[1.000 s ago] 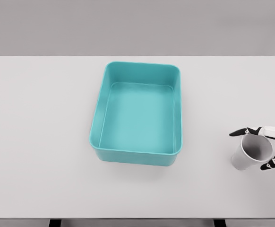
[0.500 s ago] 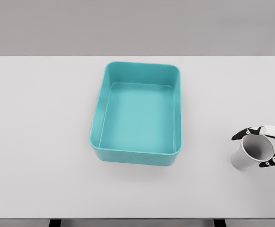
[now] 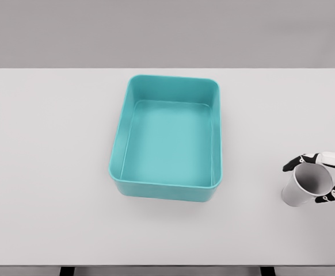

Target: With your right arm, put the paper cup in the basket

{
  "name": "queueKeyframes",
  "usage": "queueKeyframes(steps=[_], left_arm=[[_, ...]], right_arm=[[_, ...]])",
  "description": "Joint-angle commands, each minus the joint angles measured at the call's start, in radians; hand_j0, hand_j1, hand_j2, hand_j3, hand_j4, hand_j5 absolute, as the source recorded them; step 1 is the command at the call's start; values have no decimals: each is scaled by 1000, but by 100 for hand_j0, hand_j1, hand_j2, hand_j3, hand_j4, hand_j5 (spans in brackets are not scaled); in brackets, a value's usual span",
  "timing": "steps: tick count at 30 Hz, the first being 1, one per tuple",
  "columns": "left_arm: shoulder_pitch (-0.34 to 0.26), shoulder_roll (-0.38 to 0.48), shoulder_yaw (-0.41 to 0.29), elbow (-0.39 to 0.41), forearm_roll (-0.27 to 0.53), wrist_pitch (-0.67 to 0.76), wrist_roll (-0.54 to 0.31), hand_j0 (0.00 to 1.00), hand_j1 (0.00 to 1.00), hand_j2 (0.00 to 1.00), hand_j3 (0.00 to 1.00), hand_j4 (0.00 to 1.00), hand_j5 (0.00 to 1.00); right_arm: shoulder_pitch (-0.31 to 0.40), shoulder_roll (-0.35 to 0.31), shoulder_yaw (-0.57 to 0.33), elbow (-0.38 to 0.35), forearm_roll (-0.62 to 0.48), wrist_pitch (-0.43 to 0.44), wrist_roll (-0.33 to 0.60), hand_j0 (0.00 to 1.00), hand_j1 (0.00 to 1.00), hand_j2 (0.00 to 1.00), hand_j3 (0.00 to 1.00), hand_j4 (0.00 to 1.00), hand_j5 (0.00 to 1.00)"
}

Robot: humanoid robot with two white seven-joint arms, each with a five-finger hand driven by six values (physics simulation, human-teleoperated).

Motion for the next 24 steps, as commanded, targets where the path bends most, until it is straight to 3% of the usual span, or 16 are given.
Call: queueKeyframes(steps=[1, 14, 24], left_arm=[[0, 0, 0, 0, 1, 0, 0, 100, 100, 100, 100, 100, 100], [0, 0, 0, 0, 1, 0, 0, 100, 100, 100, 100, 100, 100], [0, 0, 0, 0, 1, 0, 0, 100, 100, 100, 100, 100, 100]], right_arm=[[0, 0, 0, 8, 17, -2, -9, 75, 75, 75, 75, 75, 75], [-2, 23, -106, -3, 3, -2, -9, 75, 75, 75, 75, 75, 75], [-55, 77, -149, -8, -6, 15, -9, 75, 75, 75, 75, 75, 75]])
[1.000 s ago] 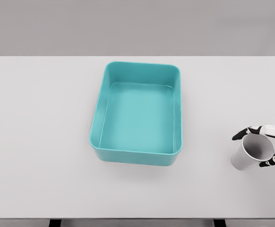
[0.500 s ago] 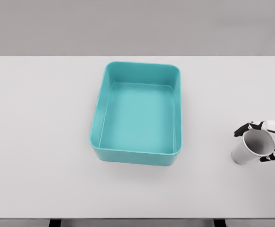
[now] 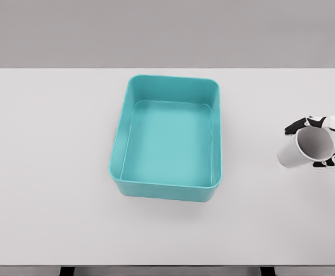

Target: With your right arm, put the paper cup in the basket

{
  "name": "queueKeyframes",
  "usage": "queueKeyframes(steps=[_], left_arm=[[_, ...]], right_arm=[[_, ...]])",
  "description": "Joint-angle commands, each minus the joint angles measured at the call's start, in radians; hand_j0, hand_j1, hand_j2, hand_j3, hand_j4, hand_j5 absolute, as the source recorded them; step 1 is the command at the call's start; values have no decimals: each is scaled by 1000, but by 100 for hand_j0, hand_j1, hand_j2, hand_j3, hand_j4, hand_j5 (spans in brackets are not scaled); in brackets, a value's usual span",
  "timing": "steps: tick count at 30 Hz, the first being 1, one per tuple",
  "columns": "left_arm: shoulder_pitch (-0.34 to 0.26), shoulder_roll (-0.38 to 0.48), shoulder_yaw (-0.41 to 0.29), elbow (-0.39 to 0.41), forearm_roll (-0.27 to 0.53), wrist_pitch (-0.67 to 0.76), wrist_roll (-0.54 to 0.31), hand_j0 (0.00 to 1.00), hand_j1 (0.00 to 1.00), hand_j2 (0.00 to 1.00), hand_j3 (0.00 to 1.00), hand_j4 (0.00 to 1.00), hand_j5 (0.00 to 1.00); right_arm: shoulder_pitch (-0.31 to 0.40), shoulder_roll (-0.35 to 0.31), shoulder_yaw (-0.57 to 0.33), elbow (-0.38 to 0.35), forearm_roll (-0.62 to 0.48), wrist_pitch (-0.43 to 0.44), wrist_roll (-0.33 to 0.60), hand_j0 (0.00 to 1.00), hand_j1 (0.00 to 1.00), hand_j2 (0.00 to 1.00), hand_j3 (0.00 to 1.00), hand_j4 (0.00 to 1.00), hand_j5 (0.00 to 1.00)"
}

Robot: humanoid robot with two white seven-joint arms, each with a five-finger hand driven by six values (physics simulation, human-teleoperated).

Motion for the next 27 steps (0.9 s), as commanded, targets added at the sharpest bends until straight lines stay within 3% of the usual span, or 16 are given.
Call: queueKeyframes(steps=[1, 11, 16, 20, 27], left_arm=[[0, 0, 0, 0, 1, 0, 0, 100, 100, 100, 100, 100, 100], [0, 0, 0, 0, 1, 0, 0, 100, 100, 100, 100, 100, 100], [0, 0, 0, 0, 1, 0, 0, 100, 100, 100, 100, 100, 100], [0, 0, 0, 0, 1, 0, 0, 100, 100, 100, 100, 100, 100], [0, 0, 0, 0, 1, 0, 0, 100, 100, 100, 100, 100, 100]], right_arm=[[-2, 18, -8, -1, -8, 8, 0, 75, 75, 75, 75, 75, 75], [-57, 33, -12, -1, -8, 32, 0, 75, 75, 75, 75, 75, 75], [-57, 40, -11, -11, -8, 32, 0, 64, 64, 64, 64, 64, 64], [-67, 43, -12, -18, -7, 32, 0, 64, 64, 64, 64, 64, 64], [-150, 112, -9, -29, 4, 83, 0, 64, 64, 64, 64, 64, 64]])
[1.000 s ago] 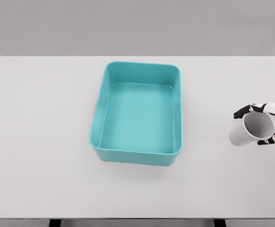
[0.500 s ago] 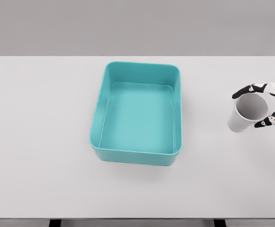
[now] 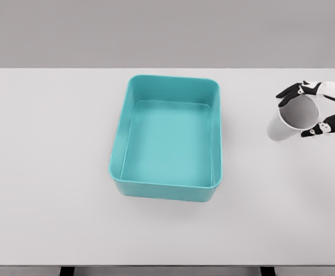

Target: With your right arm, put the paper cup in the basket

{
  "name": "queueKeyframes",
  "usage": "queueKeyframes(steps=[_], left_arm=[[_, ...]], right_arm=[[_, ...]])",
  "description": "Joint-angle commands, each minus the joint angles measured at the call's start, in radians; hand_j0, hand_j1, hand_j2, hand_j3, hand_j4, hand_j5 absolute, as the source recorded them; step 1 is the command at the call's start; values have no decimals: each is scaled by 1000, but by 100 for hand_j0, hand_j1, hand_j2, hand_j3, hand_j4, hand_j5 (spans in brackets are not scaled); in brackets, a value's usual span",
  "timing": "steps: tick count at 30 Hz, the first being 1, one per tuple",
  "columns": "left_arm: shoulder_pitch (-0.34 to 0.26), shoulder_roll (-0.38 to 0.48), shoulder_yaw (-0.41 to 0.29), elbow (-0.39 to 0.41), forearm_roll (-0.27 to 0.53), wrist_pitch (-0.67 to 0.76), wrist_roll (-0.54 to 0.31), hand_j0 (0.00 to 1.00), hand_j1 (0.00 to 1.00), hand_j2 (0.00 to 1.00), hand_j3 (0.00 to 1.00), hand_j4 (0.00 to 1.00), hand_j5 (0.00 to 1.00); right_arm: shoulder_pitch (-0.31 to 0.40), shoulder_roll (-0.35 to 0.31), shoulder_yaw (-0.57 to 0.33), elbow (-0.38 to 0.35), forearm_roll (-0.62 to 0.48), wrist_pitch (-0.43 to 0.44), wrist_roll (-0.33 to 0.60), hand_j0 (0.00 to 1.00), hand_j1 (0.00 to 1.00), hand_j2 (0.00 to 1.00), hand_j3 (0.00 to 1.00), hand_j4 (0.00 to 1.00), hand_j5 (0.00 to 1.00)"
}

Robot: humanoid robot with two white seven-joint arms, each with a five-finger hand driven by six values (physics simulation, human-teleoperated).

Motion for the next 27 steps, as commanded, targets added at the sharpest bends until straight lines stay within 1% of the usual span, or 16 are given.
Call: queueKeyframes(steps=[1, 3, 8, 9, 11, 12, 15, 17, 19, 21, 22, 25, 26, 27], left_arm=[[0, 0, 0, 0, 1, 0, 0, 100, 100, 100, 100, 100, 100], [0, 0, 0, 0, 1, 0, 0, 100, 100, 100, 100, 100, 100], [0, 0, 0, 0, 1, 0, 0, 100, 100, 100, 100, 100, 100], [0, 0, 0, 0, 1, 0, 0, 100, 100, 100, 100, 100, 100], [0, 0, 0, 0, 1, 0, 0, 100, 100, 100, 100, 100, 100], [0, 0, 0, 0, 1, 0, 0, 100, 100, 100, 100, 100, 100], [0, 0, 0, 0, 1, 0, 0, 100, 100, 100, 100, 100, 100], [0, 0, 0, 0, 1, 0, 0, 100, 100, 100, 100, 100, 100], [0, 0, 0, 0, 1, 0, 0, 100, 100, 100, 100, 100, 100], [0, 0, 0, 0, 1, 0, 0, 100, 100, 100, 100, 100, 100], [0, 0, 0, 0, 1, 0, 0, 100, 100, 100, 100, 100, 100], [0, 0, 0, 0, 1, 0, 0, 100, 100, 100, 100, 100, 100], [0, 0, 0, 0, 1, 0, 0, 100, 100, 100, 100, 100, 100], [0, 0, 0, 0, 1, 0, 0, 100, 100, 100, 100, 100, 100]], right_arm=[[-3, 34, 2, -16, 2, 36, 0, 64, 64, 64, 64, 64, 64], [-28, 63, 7, -19, 6, 56, 0, 64, 64, 64, 64, 64, 64], [-66, 105, 16, -25, 17, 65, 0, 64, 64, 64, 64, 64, 64], [-83, 129, 19, -28, 22, 92, 0, 64, 64, 64, 64, 64, 64], [-141, 174, 57, -46, 54, 140, 0, 64, 64, 64, 64, 64, 64], [-166, 186, 76, -46, 55, 149, 0, 64, 64, 64, 64, 64, 64], [-219, 246, 117, -45, 85, 195, 0, 64, 64, 64, 64, 64, 64], [-288, 313, 176, -42, 117, 240, 0, 64, 64, 64, 64, 64, 64], [-325, 368, 202, -40, 143, 275, 0, 64, 64, 64, 64, 64, 64], [-351, 405, 238, -33, 174, 299, 0, 64, 64, 64, 64, 64, 64], [-364, 430, 260, -22, 209, 310, 0, 64, 64, 64, 64, 64, 64], [-377, 497, 304, 46, 299, 315, 0, 64, 64, 64, 64, 64, 64], [-396, 517, 317, 65, 342, 316, 0, 64, 64, 64, 64, 64, 64], [-403, 520, 323, 81, 376, 316, 0, 64, 64, 64, 64, 64, 64]])
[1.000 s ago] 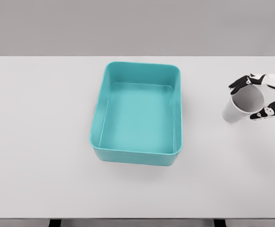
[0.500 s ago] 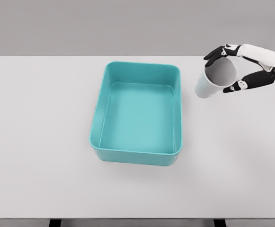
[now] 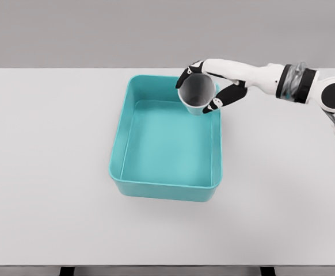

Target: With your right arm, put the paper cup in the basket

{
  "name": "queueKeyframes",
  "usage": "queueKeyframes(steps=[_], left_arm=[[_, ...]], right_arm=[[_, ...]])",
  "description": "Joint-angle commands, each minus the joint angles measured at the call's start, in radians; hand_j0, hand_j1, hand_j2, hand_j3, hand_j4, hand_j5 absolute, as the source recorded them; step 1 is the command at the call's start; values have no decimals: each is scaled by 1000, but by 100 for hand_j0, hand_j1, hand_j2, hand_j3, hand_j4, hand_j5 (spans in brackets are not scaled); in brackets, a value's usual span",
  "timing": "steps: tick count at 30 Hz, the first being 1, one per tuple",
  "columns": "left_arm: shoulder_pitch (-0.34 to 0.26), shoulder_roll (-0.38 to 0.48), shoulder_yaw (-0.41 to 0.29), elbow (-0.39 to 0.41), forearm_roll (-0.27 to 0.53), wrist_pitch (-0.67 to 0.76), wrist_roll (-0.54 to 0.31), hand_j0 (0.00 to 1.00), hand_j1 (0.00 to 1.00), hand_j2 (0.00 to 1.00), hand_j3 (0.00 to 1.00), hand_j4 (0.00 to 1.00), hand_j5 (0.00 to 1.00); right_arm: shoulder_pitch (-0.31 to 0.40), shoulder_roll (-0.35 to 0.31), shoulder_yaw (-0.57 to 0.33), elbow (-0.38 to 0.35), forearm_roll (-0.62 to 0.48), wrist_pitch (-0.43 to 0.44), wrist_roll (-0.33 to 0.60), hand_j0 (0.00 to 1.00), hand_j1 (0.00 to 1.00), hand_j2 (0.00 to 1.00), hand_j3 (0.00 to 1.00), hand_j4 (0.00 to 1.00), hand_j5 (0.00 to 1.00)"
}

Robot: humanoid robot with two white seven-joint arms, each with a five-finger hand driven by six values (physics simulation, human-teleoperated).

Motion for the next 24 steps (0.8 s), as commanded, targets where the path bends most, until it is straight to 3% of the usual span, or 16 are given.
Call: queueKeyframes(steps=[1, 3, 8, 12, 21, 22, 23, 24], left_arm=[[0, 0, 0, 0, 1, 0, 0, 100, 100, 100, 100, 100, 100], [0, 0, 0, 0, 1, 0, 0, 100, 100, 100, 100, 100, 100], [0, 0, 0, 0, 1, 0, 0, 100, 100, 100, 100, 100, 100], [0, 0, 0, 0, 1, 0, 0, 100, 100, 100, 100, 100, 100], [0, 0, 0, 0, 1, 0, 0, 100, 100, 100, 100, 100, 100], [0, 0, 0, 0, 1, 0, 0, 100, 100, 100, 100, 100, 100], [0, 0, 0, 0, 1, 0, 0, 100, 100, 100, 100, 100, 100], [0, 0, 0, 0, 1, 0, 0, 100, 100, 100, 100, 100, 100]], right_arm=[[0, 38, 27, 49, 109, 8, -1, 64, 64, 64, 64, 64, 64], [-3, 75, 41, 63, 196, 8, -1, 64, 64, 64, 64, 64, 64], [-52, 194, 123, 106, 298, 10, -1, 64, 64, 64, 64, 64, 64], [-57, 201, 165, 123, 322, 8, -1, 64, 64, 64, 64, 64, 64], [-55, 204, 170, 151, 379, 5, -1, 66, 66, 66, 66, 66, 66], [-55, 205, 173, 151, 379, 5, -1, 76, 76, 76, 76, 76, 76], [-57, 211, 173, 151, 379, 7, -1, 98, 98, 98, 98, 98, 98], [-57, 211, 170, 147, 379, 5, -1, 100, 100, 100, 100, 100, 100]])
